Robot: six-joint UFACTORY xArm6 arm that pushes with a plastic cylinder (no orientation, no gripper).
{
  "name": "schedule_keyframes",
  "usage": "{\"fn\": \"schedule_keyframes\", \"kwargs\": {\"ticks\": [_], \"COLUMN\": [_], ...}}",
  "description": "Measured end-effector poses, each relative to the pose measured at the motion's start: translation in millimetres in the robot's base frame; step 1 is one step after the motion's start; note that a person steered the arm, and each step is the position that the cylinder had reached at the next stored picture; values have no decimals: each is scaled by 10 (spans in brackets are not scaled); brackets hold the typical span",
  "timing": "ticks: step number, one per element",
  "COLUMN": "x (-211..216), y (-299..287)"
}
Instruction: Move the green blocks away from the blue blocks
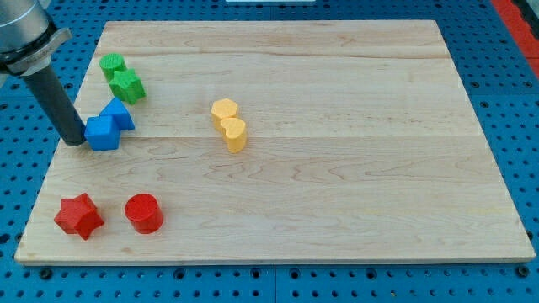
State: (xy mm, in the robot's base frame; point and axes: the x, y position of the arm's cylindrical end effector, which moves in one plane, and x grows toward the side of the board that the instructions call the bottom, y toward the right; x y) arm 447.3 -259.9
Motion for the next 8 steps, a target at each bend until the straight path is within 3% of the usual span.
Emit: {"fn": "schedule_keyframes", "kwargs": {"ticks": [3,4,6,8], "x": [-71,-73,-691,-691], "y": [114,-449,-121,260]}}
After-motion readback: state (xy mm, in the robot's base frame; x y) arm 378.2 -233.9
